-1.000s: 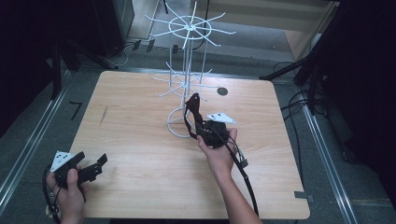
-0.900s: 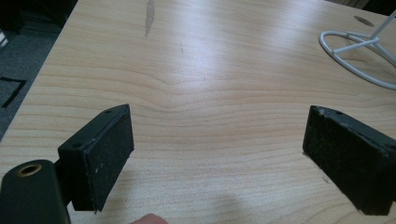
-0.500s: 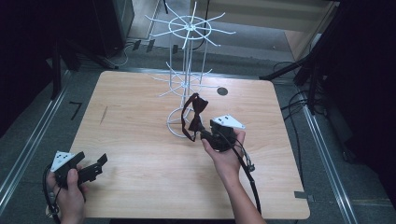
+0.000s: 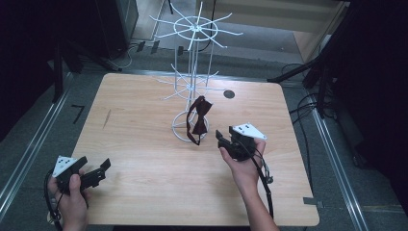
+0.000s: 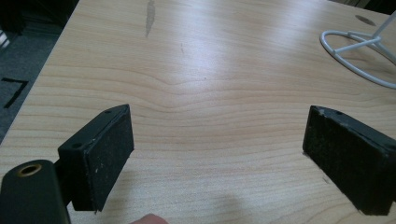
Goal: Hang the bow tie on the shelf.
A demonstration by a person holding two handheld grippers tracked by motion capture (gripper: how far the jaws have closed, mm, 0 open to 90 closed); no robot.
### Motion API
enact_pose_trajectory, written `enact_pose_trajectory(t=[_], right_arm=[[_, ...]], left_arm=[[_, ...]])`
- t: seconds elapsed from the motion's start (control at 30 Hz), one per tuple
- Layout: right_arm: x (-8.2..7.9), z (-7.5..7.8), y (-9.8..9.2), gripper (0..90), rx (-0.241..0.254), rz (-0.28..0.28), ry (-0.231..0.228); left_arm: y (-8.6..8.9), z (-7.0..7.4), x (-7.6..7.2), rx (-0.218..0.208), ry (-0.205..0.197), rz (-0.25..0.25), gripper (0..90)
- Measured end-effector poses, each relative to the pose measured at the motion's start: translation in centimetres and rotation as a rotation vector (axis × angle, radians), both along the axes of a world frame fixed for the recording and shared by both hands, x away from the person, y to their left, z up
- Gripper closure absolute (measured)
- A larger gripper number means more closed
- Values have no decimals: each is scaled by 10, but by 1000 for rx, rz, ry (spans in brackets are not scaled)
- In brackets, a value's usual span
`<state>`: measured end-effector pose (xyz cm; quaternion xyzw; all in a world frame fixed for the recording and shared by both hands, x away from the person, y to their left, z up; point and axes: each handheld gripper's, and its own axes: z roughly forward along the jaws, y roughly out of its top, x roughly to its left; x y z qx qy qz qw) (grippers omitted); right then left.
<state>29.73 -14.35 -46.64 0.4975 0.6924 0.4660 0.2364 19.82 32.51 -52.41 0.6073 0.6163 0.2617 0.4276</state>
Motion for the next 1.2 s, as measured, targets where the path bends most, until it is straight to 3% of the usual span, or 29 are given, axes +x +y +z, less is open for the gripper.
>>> enact_pose_trajectory(t=[0.2,0.3,0.53,0.77,0.87,1.2], right_arm=[[-4,-6,-15,396,-27,-30,-48],[-7,-8,-23,354,-28,-51,-30],[-15,-13,-44,286,30,-79,-3],[-21,-18,-57,225,24,-78,16],[-26,-24,-63,151,6,-80,26],[-34,-30,-82,140,21,-92,36]], left_arm=[[0,0,0,0,1,1,94],[0,0,0,0,-1,2,94],[0,0,0,1,-1,2,94],[0,0,0,3,-1,4,94],[0,0,0,5,0,3,94],[-1,0,0,2,1,3,94]])
